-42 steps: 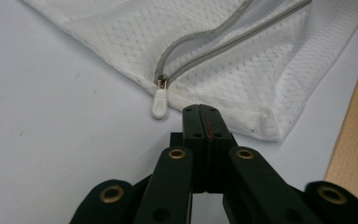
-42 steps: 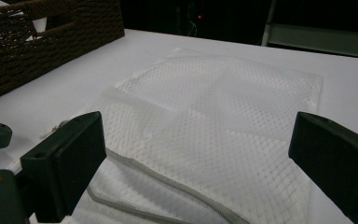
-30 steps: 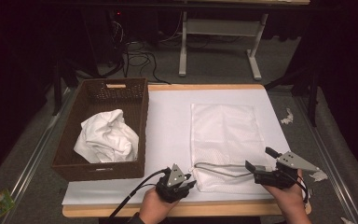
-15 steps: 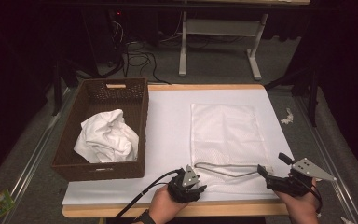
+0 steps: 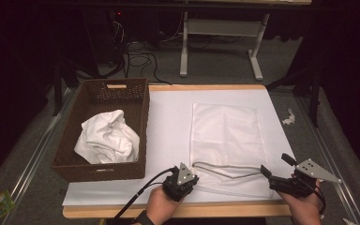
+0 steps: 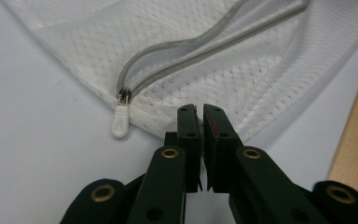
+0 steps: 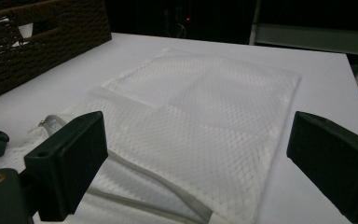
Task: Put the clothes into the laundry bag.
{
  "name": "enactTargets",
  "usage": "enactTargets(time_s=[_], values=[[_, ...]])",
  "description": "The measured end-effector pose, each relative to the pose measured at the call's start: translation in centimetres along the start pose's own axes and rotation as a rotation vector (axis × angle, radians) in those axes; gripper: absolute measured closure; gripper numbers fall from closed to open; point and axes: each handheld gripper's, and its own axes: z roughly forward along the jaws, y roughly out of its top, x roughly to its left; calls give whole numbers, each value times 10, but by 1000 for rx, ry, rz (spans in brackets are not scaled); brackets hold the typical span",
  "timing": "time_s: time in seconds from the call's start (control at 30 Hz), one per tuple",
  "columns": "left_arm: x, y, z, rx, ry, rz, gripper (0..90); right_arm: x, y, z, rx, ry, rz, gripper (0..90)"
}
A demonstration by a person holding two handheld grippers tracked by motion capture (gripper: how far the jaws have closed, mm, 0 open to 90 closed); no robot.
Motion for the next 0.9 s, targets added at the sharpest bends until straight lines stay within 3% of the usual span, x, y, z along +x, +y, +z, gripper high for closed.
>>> enactTargets(time_s=[0.4, 0.5, 0.67, 0.7, 0.73, 0.83, 0.87, 0.9], values=[[22, -28, -32, -10, 203, -78, 850, 22, 18, 54, 25, 131, -62, 56], [24, -32, -36, -18, 210, -95, 825, 24, 21, 59, 31, 142, -57, 64], [16, -30, -50, -85, 214, -59, 625, 23, 24, 66, 36, 146, -54, 105], [13, -28, -56, -96, 218, -49, 575, 22, 24, 67, 41, 139, -49, 115], [11, -26, -66, -122, 193, -42, 493, 18, 24, 70, 49, 118, -55, 137], [9, -23, -79, -147, 154, -37, 440, 12, 23, 72, 56, 88, -53, 156], [9, -22, -86, -168, 147, -27, 400, 3, 22, 77, 73, 45, -16, 167], [9, -22, -91, -190, 141, -23, 400, 3, 22, 77, 73, 45, -16, 167]])
